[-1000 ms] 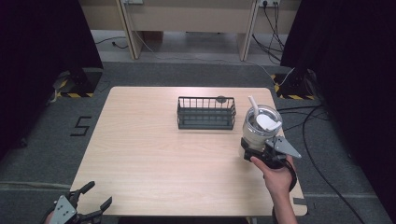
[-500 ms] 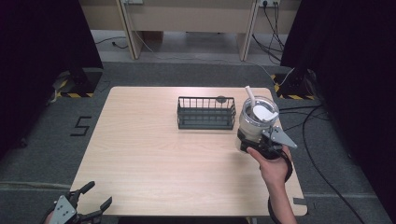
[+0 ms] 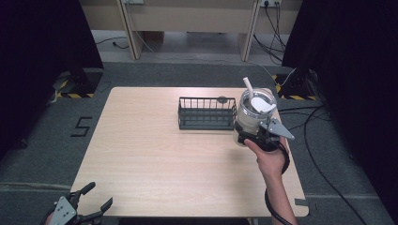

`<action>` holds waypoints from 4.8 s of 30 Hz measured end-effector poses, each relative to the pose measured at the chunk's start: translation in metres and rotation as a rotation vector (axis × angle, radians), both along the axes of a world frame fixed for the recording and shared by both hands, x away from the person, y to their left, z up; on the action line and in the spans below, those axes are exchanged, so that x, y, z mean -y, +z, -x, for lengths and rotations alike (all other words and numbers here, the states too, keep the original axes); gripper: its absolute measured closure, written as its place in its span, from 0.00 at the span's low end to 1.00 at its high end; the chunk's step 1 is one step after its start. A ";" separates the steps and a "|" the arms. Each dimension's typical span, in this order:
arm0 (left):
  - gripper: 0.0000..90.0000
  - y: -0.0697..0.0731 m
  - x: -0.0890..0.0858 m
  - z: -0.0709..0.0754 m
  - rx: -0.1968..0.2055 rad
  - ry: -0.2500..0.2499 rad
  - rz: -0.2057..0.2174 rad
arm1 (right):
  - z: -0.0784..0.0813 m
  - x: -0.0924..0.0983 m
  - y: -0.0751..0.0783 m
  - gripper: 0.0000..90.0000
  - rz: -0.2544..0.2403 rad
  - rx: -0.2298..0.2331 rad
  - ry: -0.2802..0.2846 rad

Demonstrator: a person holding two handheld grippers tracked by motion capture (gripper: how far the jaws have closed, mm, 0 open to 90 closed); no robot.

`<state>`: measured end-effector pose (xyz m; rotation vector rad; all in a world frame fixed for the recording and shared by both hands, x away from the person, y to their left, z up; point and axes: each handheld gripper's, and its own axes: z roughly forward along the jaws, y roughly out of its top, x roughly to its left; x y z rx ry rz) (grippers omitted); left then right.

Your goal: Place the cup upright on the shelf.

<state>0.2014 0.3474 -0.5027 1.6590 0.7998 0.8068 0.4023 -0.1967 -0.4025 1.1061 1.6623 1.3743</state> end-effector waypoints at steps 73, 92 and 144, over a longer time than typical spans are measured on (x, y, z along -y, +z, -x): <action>0.22 -0.001 -0.001 -0.001 -0.002 -0.002 0.017 | -0.103 -0.070 0.029 0.11 -0.018 -0.008 0.022; 0.22 -0.001 -0.001 -0.001 -0.005 0.003 0.021 | -0.131 -0.086 0.026 0.11 -0.014 -0.036 0.025; 0.22 0.000 -0.001 0.001 0.001 -0.005 0.007 | -0.154 -0.105 -0.043 0.08 -0.006 -0.081 0.006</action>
